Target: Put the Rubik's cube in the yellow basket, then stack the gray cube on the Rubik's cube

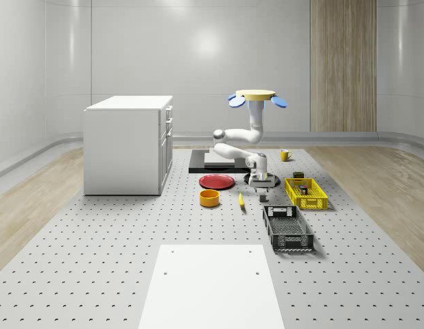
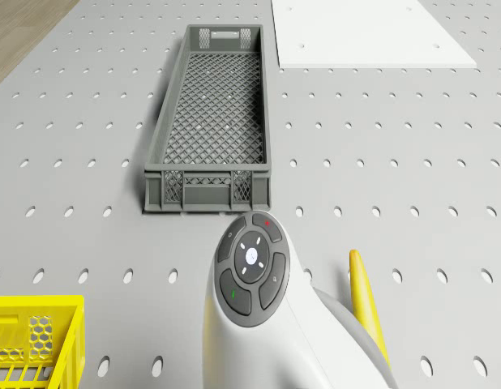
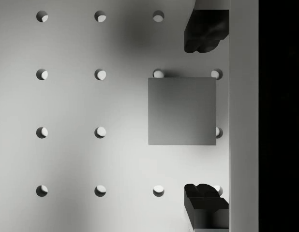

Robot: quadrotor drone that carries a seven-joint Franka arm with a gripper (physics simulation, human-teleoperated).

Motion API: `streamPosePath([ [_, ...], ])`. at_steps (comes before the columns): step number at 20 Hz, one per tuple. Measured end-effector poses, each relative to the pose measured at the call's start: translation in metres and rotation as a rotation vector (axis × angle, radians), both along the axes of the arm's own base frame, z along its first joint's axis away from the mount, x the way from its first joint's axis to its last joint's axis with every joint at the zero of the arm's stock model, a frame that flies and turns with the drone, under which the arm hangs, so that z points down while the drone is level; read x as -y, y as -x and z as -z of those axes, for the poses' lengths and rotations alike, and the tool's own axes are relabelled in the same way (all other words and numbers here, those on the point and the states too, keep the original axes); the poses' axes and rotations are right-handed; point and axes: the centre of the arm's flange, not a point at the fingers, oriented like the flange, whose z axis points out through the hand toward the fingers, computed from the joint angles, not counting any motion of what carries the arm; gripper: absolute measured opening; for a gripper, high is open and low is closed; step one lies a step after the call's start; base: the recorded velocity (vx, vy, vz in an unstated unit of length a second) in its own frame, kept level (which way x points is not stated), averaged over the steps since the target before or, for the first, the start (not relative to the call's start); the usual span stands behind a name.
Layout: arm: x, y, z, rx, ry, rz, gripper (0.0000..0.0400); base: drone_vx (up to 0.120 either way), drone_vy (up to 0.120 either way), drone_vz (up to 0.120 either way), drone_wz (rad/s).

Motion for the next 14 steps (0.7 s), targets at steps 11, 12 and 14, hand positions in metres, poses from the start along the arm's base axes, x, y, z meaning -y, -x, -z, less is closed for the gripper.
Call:
streamPosePath([
  [11, 0.002, 0.003, -0.027, 0.0, 0.0, 0.0, 0.04, 0.0, 0.0, 0.0, 0.0],
  [12, 0.003, 0.003, -0.028, 0.0, 0.0, 0.0, 0.04, 0.0, 0.0, 0.0, 0.0],
  [14, 0.003, 0.003, -0.029, 0.0, 0.0, 0.0, 0.04, 0.0, 0.0, 0.0, 0.0],
])
